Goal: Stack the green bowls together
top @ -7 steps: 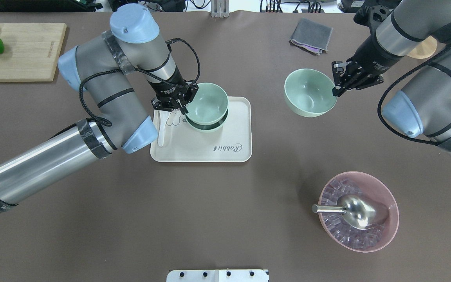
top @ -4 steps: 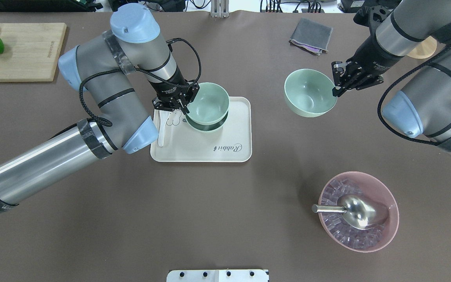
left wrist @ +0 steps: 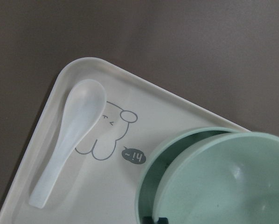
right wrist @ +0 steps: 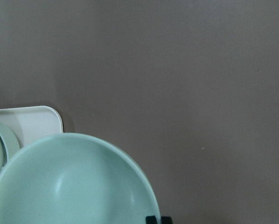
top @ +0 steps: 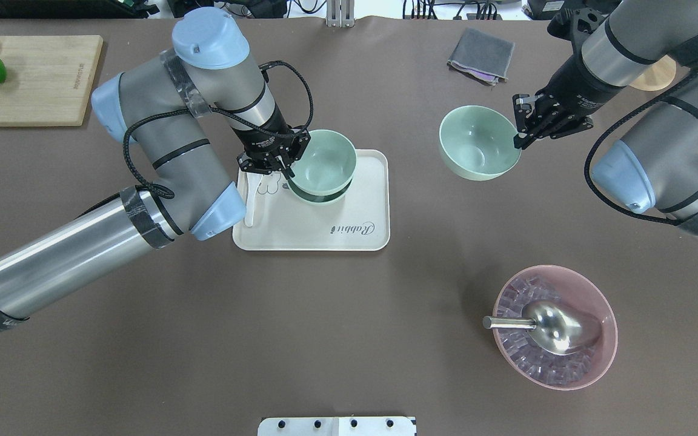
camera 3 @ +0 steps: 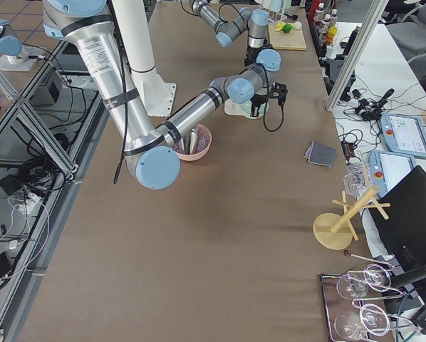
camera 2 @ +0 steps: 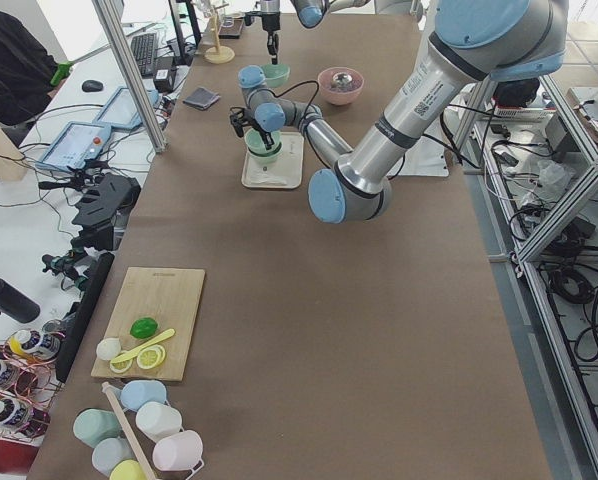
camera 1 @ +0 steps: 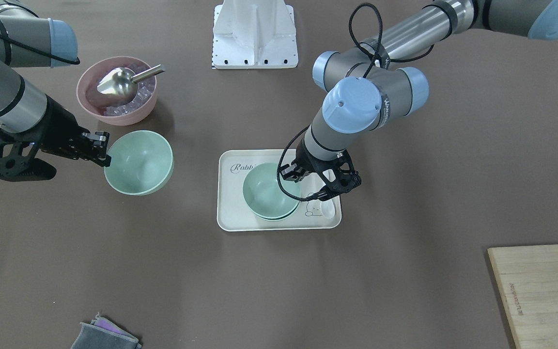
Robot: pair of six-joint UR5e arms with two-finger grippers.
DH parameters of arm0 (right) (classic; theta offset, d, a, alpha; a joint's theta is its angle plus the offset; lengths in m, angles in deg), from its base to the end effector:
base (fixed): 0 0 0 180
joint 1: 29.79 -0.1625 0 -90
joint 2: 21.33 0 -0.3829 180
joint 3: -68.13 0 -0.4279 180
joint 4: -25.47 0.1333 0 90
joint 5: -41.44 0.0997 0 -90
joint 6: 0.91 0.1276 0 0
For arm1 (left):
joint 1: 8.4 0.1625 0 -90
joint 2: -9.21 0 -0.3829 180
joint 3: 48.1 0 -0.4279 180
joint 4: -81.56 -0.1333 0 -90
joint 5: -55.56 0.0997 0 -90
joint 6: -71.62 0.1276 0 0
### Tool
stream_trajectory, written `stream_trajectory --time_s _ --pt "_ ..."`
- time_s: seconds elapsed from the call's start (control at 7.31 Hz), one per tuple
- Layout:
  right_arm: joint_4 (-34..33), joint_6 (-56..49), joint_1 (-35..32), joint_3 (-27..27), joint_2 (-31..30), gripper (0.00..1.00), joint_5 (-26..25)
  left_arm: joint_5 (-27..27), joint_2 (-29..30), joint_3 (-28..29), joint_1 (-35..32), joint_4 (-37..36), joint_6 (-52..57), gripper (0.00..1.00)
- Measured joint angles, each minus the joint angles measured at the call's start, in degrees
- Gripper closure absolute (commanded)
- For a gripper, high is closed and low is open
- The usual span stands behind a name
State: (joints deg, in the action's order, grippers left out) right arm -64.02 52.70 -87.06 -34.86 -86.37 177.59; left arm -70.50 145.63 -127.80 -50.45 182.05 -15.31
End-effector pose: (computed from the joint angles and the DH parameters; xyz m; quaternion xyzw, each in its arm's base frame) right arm -0.3070 -0.5540 0.2537 -0.0322 -0.4772 0.0305 0.8777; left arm 0.5302 -0.5566 0.1726 -0.1182 0.4565 -0.1759 0.8641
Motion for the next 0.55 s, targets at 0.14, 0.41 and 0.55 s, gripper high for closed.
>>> stream_trajectory --time_s 0.14,0.41,0.55 --pt "0.1 0.4 0.0 -0.1 0.0 1.00 0.0 0.0 -0.1 0.0 0.0 0.0 0.0 1.00" --pt "0.2 0.7 0.1 -0.2 0.0 1.00 0.0 0.0 -0.2 -0.1 0.0 0.0 0.1 1.00" --pt "0.2 0.7 0.2 -0.2 0.0 1.00 0.0 0.0 -0.3 -0.1 0.0 0.0 0.1 1.00"
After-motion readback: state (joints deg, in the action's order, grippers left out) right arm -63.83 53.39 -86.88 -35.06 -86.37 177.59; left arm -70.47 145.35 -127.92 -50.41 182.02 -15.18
